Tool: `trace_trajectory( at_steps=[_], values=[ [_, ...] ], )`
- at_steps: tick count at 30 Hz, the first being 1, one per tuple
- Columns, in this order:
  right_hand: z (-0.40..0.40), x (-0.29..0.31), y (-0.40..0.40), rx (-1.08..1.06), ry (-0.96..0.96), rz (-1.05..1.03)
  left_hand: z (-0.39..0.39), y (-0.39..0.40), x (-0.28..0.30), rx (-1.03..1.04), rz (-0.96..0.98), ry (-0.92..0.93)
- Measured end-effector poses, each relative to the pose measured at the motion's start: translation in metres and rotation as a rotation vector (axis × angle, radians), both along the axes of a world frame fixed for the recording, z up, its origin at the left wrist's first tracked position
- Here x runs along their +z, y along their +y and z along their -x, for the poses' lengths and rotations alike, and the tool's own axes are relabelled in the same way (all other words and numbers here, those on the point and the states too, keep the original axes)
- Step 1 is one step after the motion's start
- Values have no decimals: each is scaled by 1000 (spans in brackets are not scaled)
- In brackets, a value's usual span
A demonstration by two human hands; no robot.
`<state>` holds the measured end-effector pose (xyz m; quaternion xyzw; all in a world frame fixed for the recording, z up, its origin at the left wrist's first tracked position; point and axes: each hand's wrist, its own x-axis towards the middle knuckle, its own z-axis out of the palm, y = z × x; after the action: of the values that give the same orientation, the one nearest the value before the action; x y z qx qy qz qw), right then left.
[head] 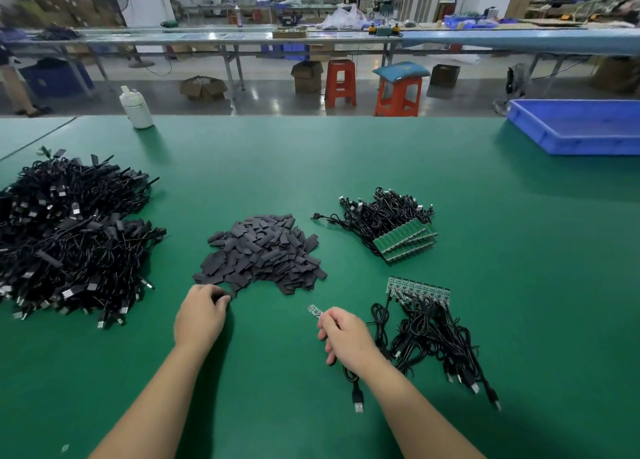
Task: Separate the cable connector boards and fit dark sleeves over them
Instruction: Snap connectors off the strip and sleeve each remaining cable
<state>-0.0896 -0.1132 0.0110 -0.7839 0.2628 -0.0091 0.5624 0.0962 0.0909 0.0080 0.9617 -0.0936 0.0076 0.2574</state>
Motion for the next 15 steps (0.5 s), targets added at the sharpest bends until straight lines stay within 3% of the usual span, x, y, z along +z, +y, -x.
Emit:
trace_trajectory(
  at_steps=[15],
  values=[
    [2,1,-1,65,-9,48,1,7,19,-202,-7,196]
  ],
)
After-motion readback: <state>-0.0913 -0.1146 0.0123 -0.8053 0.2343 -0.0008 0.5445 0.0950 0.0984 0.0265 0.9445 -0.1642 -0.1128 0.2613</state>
